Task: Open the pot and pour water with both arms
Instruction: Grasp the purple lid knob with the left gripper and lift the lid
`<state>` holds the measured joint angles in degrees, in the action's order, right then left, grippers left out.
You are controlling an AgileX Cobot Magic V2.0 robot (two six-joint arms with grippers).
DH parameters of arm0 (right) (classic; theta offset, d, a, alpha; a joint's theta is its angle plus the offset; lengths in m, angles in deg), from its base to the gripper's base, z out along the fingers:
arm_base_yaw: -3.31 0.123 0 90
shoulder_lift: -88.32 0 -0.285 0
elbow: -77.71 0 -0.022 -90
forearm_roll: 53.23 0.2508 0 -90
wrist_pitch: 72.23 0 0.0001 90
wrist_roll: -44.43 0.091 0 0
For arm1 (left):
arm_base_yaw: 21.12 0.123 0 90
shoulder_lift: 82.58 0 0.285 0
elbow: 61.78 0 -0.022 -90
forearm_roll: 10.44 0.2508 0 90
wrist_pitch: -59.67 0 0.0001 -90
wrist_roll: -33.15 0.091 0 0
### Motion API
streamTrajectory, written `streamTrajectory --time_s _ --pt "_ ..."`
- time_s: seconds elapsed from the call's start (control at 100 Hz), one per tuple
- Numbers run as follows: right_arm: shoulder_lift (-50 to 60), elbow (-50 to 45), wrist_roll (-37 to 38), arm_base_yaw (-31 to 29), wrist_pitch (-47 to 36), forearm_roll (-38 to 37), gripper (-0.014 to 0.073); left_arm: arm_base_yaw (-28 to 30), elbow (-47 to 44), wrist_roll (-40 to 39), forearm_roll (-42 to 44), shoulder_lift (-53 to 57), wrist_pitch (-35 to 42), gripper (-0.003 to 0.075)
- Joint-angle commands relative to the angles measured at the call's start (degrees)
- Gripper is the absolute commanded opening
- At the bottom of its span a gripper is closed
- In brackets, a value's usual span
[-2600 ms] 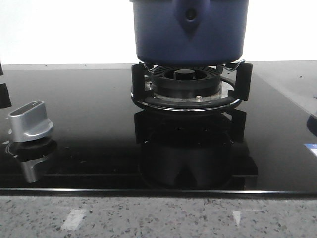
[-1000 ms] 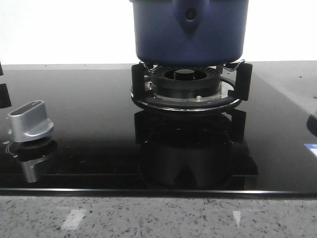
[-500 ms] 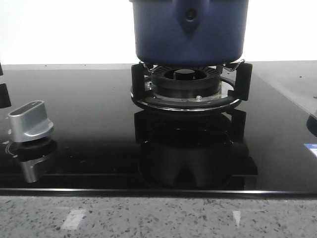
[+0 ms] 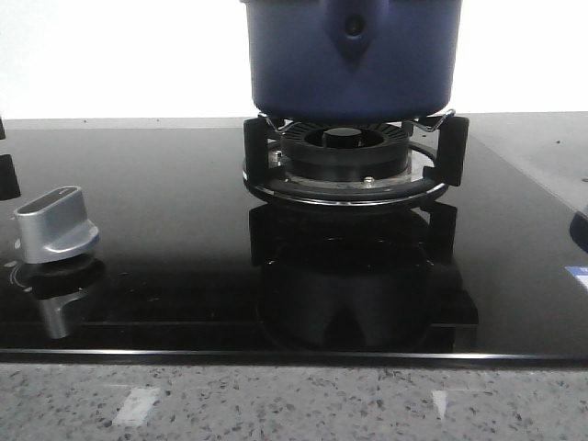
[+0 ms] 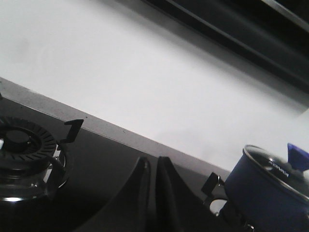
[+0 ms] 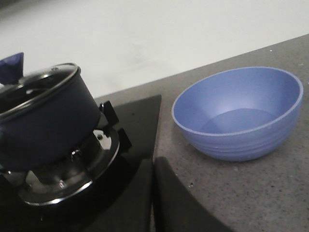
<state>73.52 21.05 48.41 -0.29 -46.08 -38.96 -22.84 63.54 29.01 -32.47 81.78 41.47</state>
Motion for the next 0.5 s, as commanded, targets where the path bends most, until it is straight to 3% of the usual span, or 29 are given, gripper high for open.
streamTrajectory --time_s 0.0,0.17,0.27,0.37,0.49 --pt "-7.1 8.0 -0.3 0.2 3.5 -4.1 -0.0047 -0.6 8.6 4.1 0.6 -7.2 -2.5 -0.0020" --pt "-18.1 19.0 -0.3 0.2 16.0 -4.6 -0.0047 -0.6 17.9 12.3 -5.9 -16.5 -11.4 -0.0020" --pt "-21.3 22.2 -0.3 0.2 19.2 -4.6 -0.0047 -0.6 20.6 18.4 -11.5 -20.4 -14.4 -0.0020" --pt "-22.4 23.3 -2.8 0.4 19.2 -3.8 -0.0047 -0.6 21.3 30.5 -19.5 -23.3 -16.1 -0.0019" --pt "-22.6 23.9 -6.8 0.4 19.2 -0.6 -0.0045 -0.6 21.3 48.1 -35.0 -26.1 -18.1 -0.0013"
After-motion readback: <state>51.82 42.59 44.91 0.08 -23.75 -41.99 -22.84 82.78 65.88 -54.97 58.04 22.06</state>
